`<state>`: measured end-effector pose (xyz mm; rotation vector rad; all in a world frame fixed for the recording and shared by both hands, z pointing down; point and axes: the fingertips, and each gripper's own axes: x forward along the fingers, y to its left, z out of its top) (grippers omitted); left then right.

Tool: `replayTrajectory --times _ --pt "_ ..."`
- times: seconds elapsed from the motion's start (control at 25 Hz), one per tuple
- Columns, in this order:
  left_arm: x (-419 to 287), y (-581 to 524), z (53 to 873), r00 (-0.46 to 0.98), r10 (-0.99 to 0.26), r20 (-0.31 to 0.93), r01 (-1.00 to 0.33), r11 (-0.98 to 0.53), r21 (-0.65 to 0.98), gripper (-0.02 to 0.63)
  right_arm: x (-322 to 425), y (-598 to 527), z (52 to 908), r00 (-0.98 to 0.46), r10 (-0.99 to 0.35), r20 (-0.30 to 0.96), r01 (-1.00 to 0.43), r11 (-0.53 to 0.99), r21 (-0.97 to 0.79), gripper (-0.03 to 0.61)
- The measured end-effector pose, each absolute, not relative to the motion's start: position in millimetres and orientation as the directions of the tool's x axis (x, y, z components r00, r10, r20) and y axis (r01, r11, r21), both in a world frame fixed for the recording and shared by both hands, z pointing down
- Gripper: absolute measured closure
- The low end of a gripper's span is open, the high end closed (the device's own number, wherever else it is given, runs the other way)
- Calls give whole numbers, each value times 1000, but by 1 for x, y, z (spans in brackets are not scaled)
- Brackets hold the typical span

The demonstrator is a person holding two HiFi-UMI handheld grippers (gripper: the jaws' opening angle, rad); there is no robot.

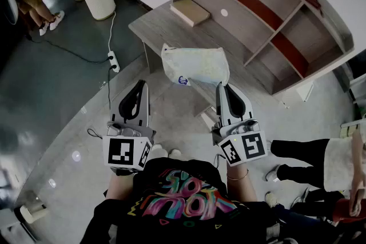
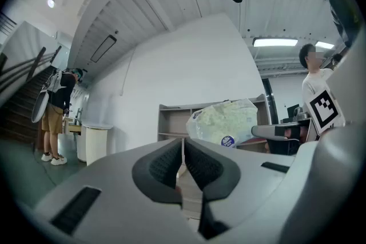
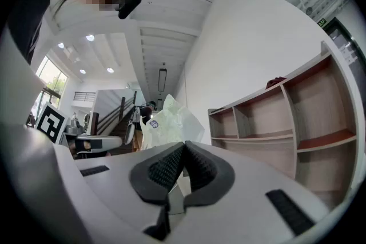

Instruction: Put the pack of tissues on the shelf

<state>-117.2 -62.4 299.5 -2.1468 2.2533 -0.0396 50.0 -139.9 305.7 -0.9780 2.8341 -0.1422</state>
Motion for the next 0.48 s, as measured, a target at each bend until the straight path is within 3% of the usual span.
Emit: replayTrajectory --times 0.48 --pt "-103 -51 306 -96 -995 5 -995 95 -43 581 64 -137 312 -800 -592 -98 -577 804 -146 563"
